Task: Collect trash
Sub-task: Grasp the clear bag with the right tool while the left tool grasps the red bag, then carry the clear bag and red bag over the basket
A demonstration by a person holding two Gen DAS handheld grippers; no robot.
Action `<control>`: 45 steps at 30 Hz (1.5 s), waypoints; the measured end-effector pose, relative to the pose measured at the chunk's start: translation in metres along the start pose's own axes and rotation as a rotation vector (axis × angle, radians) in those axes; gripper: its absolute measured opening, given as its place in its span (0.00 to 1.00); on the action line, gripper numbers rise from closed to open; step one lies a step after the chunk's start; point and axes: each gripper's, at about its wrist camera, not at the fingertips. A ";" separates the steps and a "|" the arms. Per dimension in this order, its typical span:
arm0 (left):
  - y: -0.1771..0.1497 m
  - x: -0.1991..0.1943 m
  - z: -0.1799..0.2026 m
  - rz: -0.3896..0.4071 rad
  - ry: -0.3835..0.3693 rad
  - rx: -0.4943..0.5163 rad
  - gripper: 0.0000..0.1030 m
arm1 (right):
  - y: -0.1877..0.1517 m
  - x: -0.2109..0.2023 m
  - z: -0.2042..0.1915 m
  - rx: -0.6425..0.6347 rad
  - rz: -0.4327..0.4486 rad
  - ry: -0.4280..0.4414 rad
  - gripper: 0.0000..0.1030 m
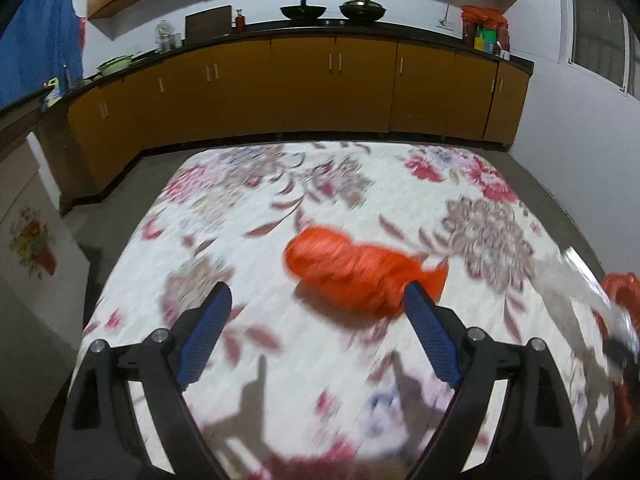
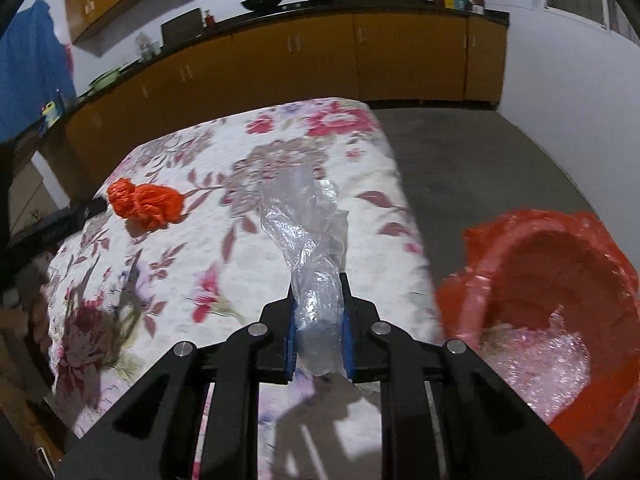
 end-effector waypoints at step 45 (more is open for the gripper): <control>-0.015 -0.111 0.146 0.108 -0.259 0.263 0.20 | -0.026 -0.142 0.096 0.238 0.226 -0.146 0.17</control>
Point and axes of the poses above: each gripper's, at about its wrist camera, not at the fingertips, and x roughly the way its jaws point, z to its right, y to its top
